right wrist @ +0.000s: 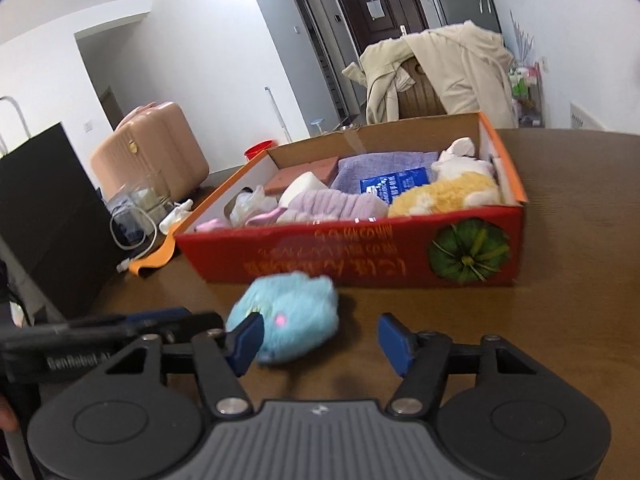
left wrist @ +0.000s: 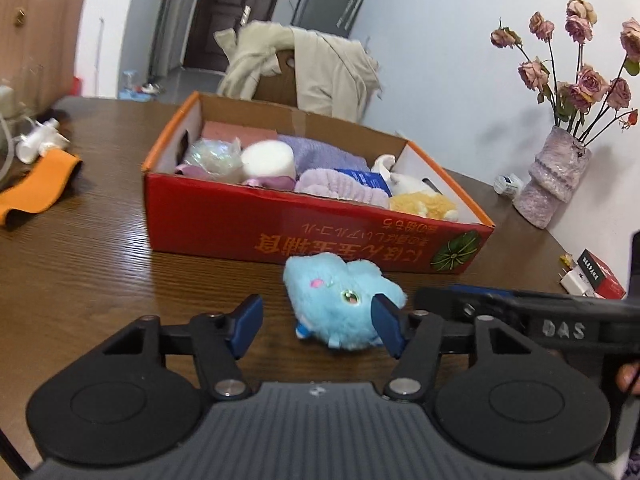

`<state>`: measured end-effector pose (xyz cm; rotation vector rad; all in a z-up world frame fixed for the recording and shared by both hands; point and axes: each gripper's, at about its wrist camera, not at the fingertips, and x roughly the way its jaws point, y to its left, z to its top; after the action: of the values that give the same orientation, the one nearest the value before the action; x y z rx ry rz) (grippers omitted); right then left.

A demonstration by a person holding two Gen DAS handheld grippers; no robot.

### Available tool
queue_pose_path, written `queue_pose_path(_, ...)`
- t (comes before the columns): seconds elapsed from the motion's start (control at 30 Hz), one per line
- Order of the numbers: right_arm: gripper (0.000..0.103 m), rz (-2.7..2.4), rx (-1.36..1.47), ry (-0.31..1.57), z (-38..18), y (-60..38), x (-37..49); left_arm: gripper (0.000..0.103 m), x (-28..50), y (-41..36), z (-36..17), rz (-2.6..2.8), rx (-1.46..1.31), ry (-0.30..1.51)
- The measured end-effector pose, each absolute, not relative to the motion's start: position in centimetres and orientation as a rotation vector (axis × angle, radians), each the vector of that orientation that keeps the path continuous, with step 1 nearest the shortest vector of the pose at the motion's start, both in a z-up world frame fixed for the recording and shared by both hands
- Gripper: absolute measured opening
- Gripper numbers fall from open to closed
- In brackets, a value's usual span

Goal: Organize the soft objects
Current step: 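Close both grippers on the light-blue plush toy and lift it, then carry the blue plush into the box and open both grippers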

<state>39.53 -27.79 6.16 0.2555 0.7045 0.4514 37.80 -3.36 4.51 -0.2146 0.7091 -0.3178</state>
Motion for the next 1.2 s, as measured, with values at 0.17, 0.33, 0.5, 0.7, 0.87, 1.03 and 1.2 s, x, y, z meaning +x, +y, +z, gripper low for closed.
queue_pose_path(0.17,0.048,0.499,0.318,0.764,4.6,-27.2,42.4,0.049,39.8,-2.5,2.4,-0.378,-0.307,0.780)
queue_pose_path(0.33,0.041,0.529,0.335,0.774,4.1,-26.7,43.3,0.034,39.6,-2.4,2.0,-0.447,-0.322,0.745)
queue_pose_path(0.5,0.039,0.530,0.331,0.781,4.4,-26.6,42.6,0.034,39.1,-2.5,2.3,-0.455,-0.325,0.750)
queue_pose_path(0.7,0.038,0.530,0.346,0.735,6.5,-27.7,38.7,0.034,35.6,-3.1,4.3,-0.471,-0.319,0.701)
queue_pose_path(0.87,0.039,0.528,0.340,0.684,8.3,-28.6,34.2,0.034,31.9,-3.9,6.0,-0.491,-0.302,0.657)
queue_pose_path(1.03,0.039,0.530,0.347,0.630,9.9,-29.7,30.7,0.034,29.1,-4.6,7.9,-0.513,-0.283,0.606)
queue_pose_path(1.2,0.039,0.511,0.327,0.586,11.2,-30.3,29.3,0.034,28.2,-5.4,9.1,-0.526,-0.256,0.573)
